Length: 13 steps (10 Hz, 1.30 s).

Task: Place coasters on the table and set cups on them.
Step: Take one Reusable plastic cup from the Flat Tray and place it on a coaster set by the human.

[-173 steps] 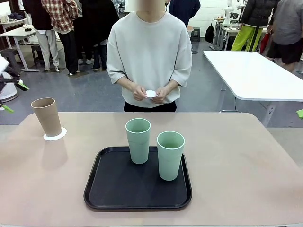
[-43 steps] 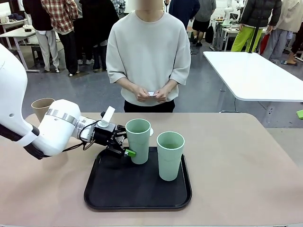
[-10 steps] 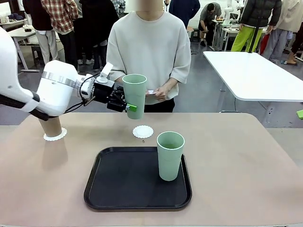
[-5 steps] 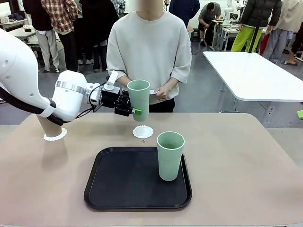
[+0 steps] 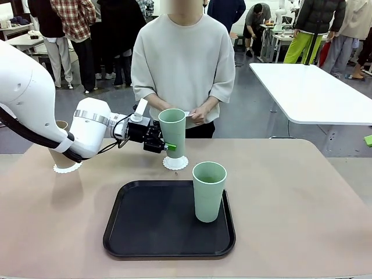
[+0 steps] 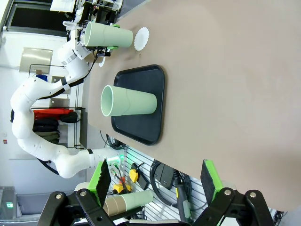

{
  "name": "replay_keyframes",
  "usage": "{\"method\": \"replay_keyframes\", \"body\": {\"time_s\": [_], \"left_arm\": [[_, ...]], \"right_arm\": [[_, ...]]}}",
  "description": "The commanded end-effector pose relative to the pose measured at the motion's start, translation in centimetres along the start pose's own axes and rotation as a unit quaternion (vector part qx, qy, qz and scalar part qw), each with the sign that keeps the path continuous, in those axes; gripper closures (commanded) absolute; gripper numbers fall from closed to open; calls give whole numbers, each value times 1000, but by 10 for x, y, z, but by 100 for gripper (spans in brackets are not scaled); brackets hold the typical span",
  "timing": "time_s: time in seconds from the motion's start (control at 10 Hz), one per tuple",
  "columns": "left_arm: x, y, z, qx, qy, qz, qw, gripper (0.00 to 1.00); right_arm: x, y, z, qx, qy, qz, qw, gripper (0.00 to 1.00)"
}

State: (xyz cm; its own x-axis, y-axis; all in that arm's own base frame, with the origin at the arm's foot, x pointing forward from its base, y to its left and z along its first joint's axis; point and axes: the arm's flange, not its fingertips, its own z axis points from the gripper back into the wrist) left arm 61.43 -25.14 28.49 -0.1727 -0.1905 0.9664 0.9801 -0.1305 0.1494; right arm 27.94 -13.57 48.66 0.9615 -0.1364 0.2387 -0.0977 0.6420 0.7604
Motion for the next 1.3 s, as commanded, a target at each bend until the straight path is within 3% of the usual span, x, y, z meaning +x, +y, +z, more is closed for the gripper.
{"method": "replay_keyframes", "body": {"time_s": [0.0, 0.7, 1.2], "left_arm": [[-5, 11, -6, 14, -15, -19, 1000, 17], [-23, 10, -11, 31, 57, -7, 998, 17], [-24, 7, -7, 28, 44, -2, 999, 17]], "right_arm": [[1, -1, -1, 9, 0, 2, 1000, 0], [1, -1, -1, 9, 0, 2, 1000, 0], [1, -1, -1, 9, 0, 2, 1000, 0]]}}
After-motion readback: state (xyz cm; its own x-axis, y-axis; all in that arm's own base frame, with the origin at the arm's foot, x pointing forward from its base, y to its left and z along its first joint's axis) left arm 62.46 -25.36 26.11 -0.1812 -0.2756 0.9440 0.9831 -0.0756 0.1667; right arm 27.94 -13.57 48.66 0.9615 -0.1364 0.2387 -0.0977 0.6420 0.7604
